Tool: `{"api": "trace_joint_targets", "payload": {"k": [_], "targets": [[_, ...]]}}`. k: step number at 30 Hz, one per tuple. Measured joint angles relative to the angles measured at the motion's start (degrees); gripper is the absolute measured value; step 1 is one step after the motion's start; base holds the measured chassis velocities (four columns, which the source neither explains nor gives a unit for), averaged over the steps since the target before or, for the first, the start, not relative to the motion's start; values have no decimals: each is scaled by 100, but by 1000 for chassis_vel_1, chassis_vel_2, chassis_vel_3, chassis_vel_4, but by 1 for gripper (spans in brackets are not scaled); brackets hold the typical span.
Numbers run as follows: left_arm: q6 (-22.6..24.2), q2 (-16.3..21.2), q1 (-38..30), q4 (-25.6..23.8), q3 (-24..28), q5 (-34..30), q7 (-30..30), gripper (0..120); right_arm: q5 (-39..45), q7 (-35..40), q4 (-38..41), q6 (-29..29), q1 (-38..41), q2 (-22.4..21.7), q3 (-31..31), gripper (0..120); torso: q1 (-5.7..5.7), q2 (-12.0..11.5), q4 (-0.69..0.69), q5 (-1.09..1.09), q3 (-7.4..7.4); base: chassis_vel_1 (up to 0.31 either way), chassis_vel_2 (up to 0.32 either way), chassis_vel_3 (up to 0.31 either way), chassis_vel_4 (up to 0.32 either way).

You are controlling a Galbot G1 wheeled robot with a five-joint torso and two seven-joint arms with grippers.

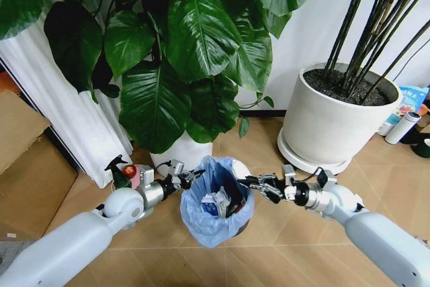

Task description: Pick up the trash bin and place the garbage on the floor into it.

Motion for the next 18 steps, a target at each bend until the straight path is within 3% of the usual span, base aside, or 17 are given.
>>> {"api": "trace_joint_targets", "payload": {"k": [10,18], "targets": [[-8,-4,-79,-27,55,-58,-2,0,-56,-11,-467,-27,574,364,-476,1,0,0,1,0,0,0,0,0,0],[-10,21,-82,-46,19,-66,-1,0,-75,-34,-553,-103,711,334,-513,29,0,1,0,-1,0,0,0,0,0]]}}
